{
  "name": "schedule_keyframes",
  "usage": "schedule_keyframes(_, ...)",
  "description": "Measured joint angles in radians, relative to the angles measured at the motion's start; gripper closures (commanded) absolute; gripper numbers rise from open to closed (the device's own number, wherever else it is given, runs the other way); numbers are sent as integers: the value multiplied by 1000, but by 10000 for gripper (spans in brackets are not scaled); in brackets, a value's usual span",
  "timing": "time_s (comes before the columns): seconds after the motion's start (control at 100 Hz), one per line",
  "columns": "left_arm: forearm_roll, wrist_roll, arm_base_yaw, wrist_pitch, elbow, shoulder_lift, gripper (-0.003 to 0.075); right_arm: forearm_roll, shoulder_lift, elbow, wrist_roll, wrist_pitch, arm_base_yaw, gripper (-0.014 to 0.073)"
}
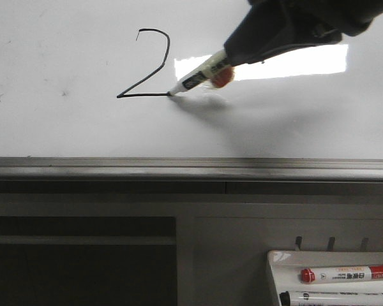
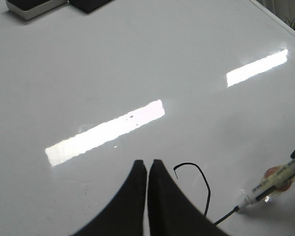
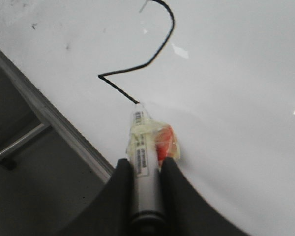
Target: Write number 2 on whiteboard
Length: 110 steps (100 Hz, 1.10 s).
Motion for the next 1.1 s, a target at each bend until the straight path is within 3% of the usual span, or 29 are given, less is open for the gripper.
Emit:
schedule_keyframes(0.24, 54, 0, 0, 0, 0, 0, 741, -10, -75, 21, 0, 38, -10, 665)
schedule_keyframes(0.47, 329, -35, 0, 28, 0, 0, 730, -56, -107, -14, 2, 231, 101, 665)
schedule_keyframes(0.54, 444, -67, 0, 28, 0, 6, 665, -73, -107, -14, 2, 247, 132, 665)
schedule_keyframes(0.65, 652, -182, 0, -1, 0, 45, 465, -106, -100, -30, -1, 251, 172, 665)
schedule_keyframes(0.74, 775, -269, 0, -54, 0, 101, 346, -125, -80, -59, -1, 253, 192, 664)
schedule_keyframes(1.1, 814, -320, 0, -103, -11, 369, 332, -161, 3, -175, -3, 271, 286, 664)
